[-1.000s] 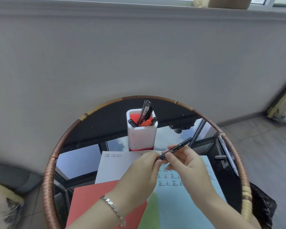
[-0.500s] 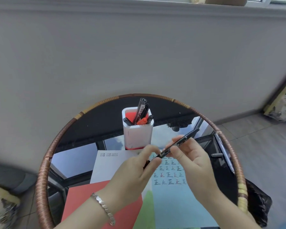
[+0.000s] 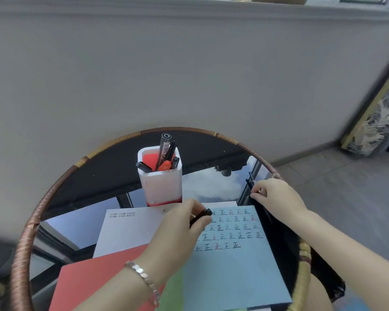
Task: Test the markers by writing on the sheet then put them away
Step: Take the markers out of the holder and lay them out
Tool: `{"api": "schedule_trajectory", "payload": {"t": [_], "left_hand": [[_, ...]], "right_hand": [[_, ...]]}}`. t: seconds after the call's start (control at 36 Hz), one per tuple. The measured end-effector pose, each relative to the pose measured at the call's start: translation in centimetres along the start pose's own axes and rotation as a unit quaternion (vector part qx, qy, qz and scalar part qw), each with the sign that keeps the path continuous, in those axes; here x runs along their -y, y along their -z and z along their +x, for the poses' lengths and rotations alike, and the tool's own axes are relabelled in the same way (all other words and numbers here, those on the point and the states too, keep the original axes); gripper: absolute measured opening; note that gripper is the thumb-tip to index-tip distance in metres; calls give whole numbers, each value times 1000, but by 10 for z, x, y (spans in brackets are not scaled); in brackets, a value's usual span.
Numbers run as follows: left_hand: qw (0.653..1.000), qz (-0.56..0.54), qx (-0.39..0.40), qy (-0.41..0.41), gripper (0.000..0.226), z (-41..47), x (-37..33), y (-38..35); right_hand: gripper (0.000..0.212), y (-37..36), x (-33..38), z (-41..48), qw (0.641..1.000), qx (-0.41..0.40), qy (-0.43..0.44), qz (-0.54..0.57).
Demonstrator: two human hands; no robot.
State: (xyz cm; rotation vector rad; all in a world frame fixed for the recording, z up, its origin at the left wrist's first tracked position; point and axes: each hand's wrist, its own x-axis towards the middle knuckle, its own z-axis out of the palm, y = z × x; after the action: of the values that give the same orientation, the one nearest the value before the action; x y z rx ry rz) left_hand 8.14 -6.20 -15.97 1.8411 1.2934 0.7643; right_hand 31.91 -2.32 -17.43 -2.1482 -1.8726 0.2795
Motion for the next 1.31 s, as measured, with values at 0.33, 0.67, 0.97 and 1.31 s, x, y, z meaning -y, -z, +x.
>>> {"api": "schedule_trajectory", "payload": {"t": [0.33,0.67,0.97,1.31], "left_hand": [[971,230,39,-60,26,95,-28,-81],[955,258,39,-141,25,81,-29,-64],[979,192,-68,-28,15,0,10,66],[977,163,-135,-5,19,-36,28,96]], "right_hand": [[24,1,-21,-11,999,-20,16,27],[21,17,14,-17,988,-81,65,115],[34,25,138,-1,965,-32,207,158],[13,20,160,3,961,-83,210,159]]}}
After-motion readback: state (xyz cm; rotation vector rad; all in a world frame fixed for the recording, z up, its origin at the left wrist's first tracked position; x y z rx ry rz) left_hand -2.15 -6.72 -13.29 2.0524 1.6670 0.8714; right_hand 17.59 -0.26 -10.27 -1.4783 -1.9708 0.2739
